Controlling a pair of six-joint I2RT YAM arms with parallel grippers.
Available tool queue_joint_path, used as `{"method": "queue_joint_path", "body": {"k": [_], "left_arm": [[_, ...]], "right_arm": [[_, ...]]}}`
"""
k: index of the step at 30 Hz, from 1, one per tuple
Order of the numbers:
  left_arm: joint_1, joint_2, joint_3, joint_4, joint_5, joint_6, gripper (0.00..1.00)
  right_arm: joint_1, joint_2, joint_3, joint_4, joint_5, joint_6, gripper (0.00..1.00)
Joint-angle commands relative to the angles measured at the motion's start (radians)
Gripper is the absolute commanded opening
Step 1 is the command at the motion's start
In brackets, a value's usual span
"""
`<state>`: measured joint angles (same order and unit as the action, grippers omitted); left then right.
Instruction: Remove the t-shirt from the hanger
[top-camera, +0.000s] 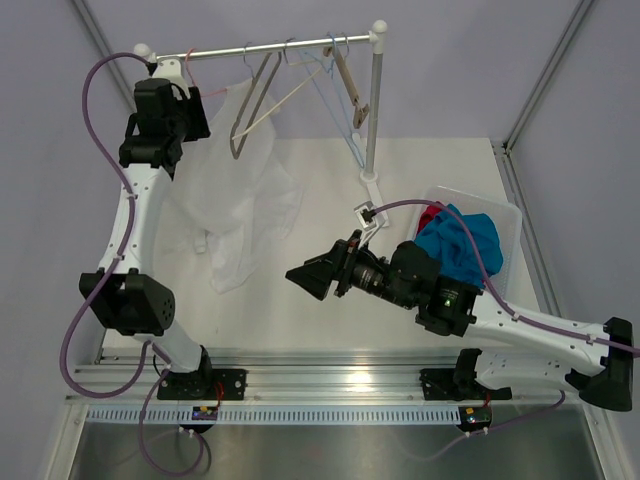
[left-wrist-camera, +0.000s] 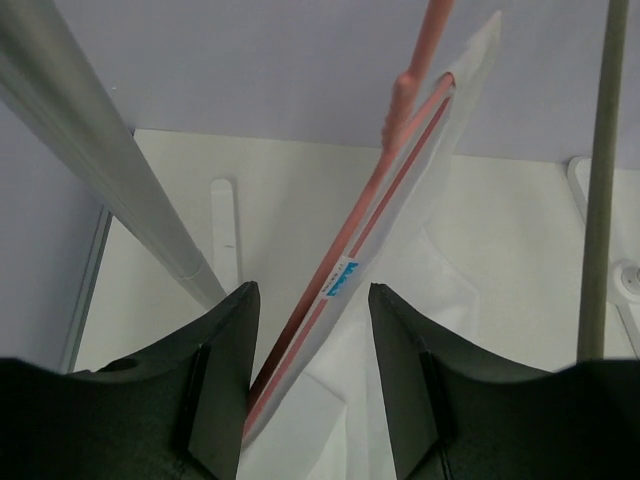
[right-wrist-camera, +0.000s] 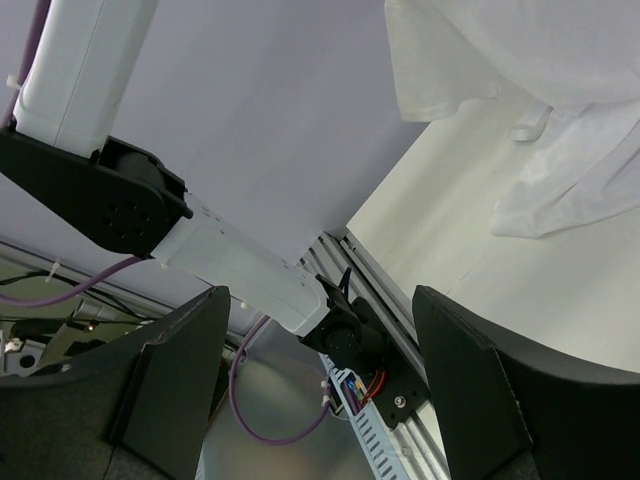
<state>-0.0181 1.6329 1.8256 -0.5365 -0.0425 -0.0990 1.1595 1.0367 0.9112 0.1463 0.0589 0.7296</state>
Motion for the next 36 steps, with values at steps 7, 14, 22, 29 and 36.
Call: {"method": "queue_joint_path", "body": {"k": [7, 14, 22, 29, 36], "left_arm": [[0.004, 0.054, 0.054, 0.073, -0.040, 0.030, 0.26], [0.004, 0.016, 0.057, 0.075, -0.034, -0.014, 0.05], [0.003, -0.053, 0.081, 0.075, -0.008, -0.060, 0.00], [0.004, -0.126, 0.116, 0.075, 0.030, -0.090, 0.00], [0.003, -0.182, 0.055, 0.078, 0.027, -0.111, 0.00]], "right_arm": [[0.017, 0.022, 0.072, -0.011, -0.007, -0.050, 0.83], [0.023, 0.078, 0.101, -0.011, -0.036, -0.053, 0.83], [0.052, 0.118, 0.123, -0.008, -0.036, -0.050, 0.83], [0.086, 0.158, 0.138, 0.006, -0.039, -0.056, 0.83], [0.106, 0.164, 0.140, 0.006, -0.019, -0.047, 0.83]]}}
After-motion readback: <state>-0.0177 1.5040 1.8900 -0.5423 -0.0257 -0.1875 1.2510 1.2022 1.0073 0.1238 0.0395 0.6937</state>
